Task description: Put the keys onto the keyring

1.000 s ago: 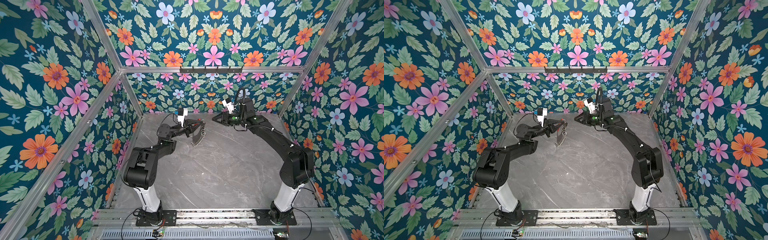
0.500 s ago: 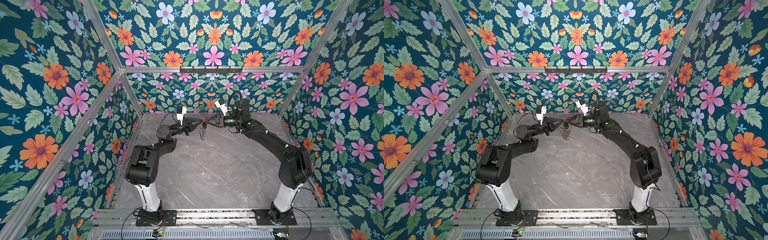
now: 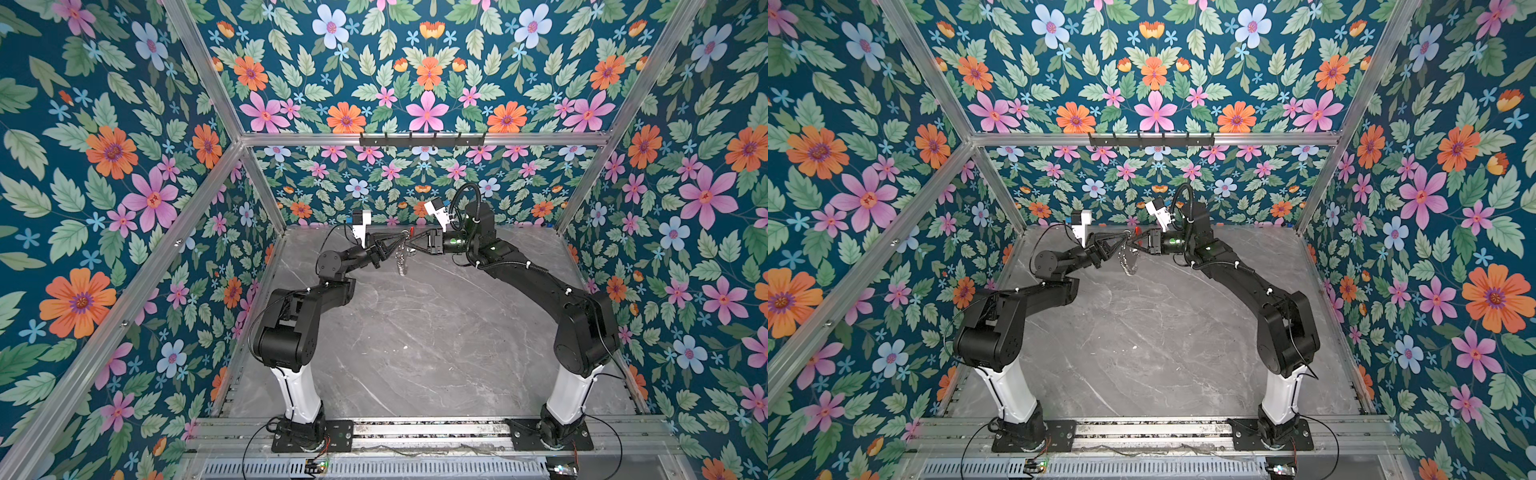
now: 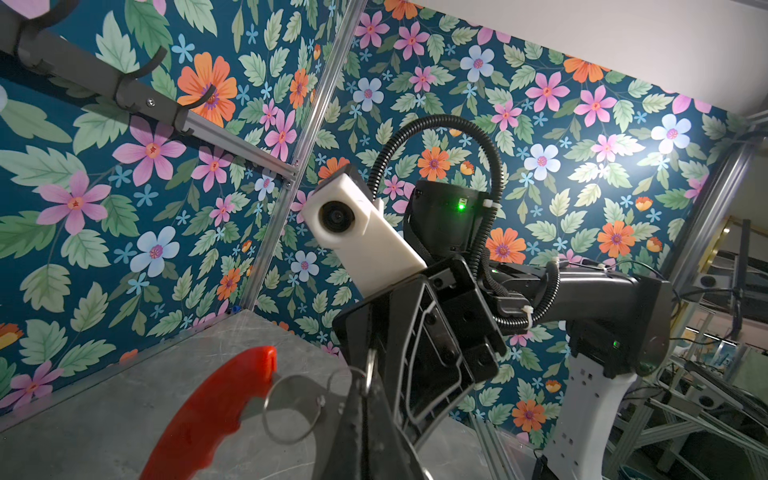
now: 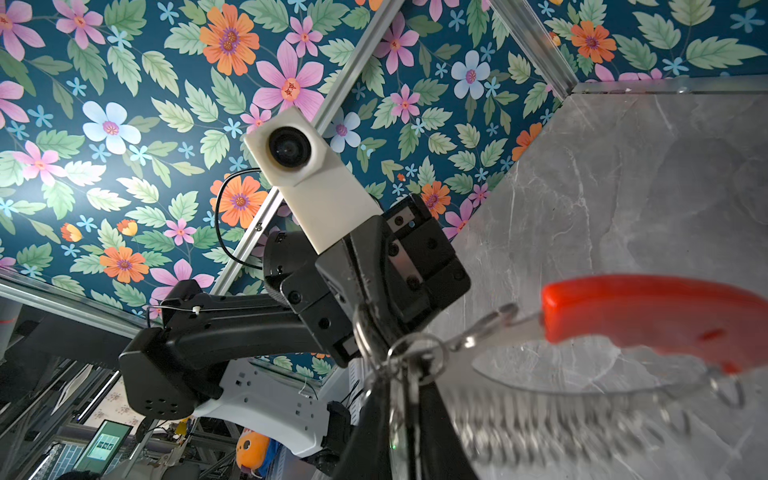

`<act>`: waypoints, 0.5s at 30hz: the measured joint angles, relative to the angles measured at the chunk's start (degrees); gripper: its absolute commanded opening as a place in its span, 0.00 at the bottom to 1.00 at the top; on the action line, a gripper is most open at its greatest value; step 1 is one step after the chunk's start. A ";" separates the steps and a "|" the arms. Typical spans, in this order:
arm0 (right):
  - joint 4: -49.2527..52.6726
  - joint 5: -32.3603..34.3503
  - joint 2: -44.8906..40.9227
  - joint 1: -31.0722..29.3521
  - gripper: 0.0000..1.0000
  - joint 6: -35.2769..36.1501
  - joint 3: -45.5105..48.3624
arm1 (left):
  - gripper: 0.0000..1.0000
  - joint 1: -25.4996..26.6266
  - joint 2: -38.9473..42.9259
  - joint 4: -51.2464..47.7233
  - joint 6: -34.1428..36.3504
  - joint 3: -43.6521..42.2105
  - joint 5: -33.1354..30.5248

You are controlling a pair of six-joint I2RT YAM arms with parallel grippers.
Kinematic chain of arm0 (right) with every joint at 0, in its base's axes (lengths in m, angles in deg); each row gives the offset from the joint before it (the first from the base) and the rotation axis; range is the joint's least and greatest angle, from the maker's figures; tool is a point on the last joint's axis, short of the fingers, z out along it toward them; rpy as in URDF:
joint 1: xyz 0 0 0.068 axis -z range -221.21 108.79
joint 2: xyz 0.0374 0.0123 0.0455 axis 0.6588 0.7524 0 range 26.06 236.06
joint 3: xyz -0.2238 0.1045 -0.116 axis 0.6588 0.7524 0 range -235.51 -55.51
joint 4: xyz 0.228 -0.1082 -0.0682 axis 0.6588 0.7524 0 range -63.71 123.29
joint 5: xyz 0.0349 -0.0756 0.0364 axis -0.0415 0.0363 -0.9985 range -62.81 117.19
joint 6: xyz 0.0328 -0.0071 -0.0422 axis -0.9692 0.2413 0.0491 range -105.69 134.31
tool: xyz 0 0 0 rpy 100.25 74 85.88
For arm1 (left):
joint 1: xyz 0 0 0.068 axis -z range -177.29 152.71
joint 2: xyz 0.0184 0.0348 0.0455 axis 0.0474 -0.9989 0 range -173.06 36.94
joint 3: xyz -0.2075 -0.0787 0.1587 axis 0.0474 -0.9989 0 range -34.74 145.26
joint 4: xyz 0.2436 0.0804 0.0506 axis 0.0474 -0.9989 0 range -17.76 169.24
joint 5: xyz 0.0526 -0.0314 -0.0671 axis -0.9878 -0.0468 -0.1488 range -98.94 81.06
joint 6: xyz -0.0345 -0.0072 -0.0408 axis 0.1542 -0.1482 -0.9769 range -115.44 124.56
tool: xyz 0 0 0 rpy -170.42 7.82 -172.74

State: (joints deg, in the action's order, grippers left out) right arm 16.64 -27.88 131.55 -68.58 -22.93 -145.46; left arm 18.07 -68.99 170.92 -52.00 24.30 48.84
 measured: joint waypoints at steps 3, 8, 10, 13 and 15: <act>0.07 0.09 0.20 -0.20 0.05 0.02 0.00 | 0.00 0.09 0.07 0.15 0.22 -0.17 -1.29; 0.61 0.46 0.46 -0.63 0.03 0.57 -0.76 | 0.00 0.09 0.11 0.37 1.07 -0.17 -2.84; 1.01 0.96 0.87 -1.03 0.03 1.36 -1.44 | 0.00 0.02 0.11 0.44 1.14 -0.17 -3.28; 2.62 1.42 1.44 -1.68 0.05 2.58 -2.47 | 0.00 0.02 0.11 0.42 1.27 -0.15 -4.24; 3.21 1.81 1.60 -1.95 0.05 3.34 -2.84 | 0.00 0.02 0.13 0.42 1.27 -0.24 -4.35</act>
State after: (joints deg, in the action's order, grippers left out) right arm 19.86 -26.07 133.15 -70.53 -19.58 -148.31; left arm 18.09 -68.86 171.34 -50.73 24.06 44.49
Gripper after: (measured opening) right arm 0.067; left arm 0.050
